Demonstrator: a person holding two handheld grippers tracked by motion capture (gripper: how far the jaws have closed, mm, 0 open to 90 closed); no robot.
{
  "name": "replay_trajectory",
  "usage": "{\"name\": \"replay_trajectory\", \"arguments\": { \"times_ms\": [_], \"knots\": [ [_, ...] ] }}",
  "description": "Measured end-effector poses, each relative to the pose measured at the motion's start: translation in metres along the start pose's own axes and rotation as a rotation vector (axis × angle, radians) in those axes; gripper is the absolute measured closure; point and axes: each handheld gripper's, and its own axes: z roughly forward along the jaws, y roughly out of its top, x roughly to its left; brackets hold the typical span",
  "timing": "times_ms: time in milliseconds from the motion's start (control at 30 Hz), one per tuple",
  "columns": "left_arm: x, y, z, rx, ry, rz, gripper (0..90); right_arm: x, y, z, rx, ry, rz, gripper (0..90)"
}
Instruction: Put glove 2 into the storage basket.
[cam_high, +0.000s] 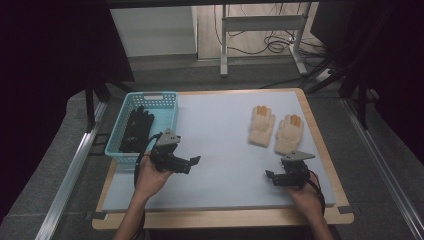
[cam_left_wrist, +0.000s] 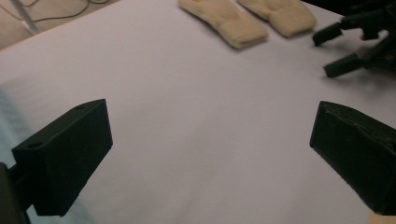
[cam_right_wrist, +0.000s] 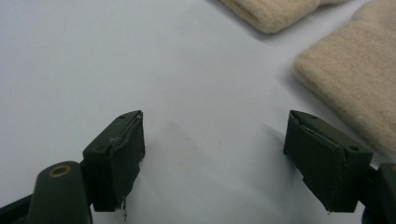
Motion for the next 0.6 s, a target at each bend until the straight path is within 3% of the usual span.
{"name": "replay_trajectory", "arguments": {
  "times_ms": [300,467,600],
  "knots": [
    [-0.031,-0.024,0.025,0.023,-0.034,0.055,0.0,0.0,0.0,0.0,0.001,0.001,0.001,20.1],
    [-0.035,-0.044,0.039,0.05,-0.039,0.034,0.0,0.0,0.0,0.0,0.004,0.002,0.002,20.0],
    [-0.034,-0.058,0.046,0.096,-0.02,0.022,0.0,0.0,0.001,0.0,0.008,0.0,0.001,19.9]
  ]
}}
